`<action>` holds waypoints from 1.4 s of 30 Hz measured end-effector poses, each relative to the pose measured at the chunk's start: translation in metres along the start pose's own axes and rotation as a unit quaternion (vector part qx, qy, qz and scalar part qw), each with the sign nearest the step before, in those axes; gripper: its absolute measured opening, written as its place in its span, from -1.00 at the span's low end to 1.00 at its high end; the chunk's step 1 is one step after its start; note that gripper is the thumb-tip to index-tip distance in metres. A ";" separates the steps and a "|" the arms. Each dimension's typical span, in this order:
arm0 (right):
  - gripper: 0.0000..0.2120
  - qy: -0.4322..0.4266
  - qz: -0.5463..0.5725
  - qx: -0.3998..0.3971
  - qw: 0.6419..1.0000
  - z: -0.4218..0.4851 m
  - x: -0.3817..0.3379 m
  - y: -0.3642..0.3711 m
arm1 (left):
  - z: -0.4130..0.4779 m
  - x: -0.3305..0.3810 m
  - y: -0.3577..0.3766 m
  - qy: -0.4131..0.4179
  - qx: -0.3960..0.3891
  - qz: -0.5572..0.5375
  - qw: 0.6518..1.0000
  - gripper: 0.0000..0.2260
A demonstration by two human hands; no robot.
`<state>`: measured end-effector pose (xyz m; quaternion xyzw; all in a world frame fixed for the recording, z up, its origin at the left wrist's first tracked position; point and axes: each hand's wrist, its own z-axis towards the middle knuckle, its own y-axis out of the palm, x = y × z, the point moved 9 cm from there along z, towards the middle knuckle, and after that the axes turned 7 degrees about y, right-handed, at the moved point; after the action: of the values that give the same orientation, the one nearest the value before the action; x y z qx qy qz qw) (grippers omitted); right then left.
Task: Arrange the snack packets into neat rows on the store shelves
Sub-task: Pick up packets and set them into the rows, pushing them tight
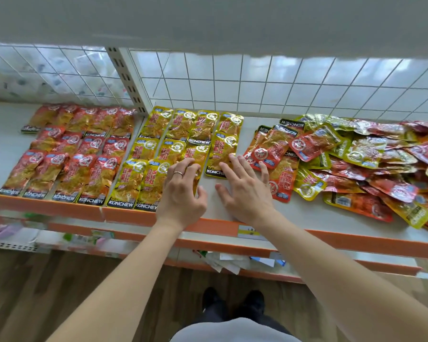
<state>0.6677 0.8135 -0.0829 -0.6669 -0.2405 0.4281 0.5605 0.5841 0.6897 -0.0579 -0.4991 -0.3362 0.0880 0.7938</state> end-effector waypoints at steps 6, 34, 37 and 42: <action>-0.47 -0.004 0.010 0.012 1.000 0.000 -0.002 -0.002 | 0.000 -0.002 0.001 -0.004 0.011 -0.010 1.000 -0.58; -0.48 0.183 0.052 0.138 0.972 -0.133 0.203 -0.127 | 0.025 0.154 0.069 0.182 -0.065 0.016 0.981 -0.61; -0.55 0.228 0.039 0.146 0.962 -0.147 0.251 -0.146 | 0.034 0.177 0.087 0.170 -0.089 0.026 0.981 -0.56; -0.52 0.327 -0.012 0.116 0.938 -0.174 0.339 -0.165 | 0.053 0.213 0.103 0.156 -0.083 0.020 0.984 -0.55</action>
<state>1.0155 1.0335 -0.0266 -0.6975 -0.0007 0.2050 0.6866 0.7328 0.8801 -0.0353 -0.5775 -0.2044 -0.0032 0.7904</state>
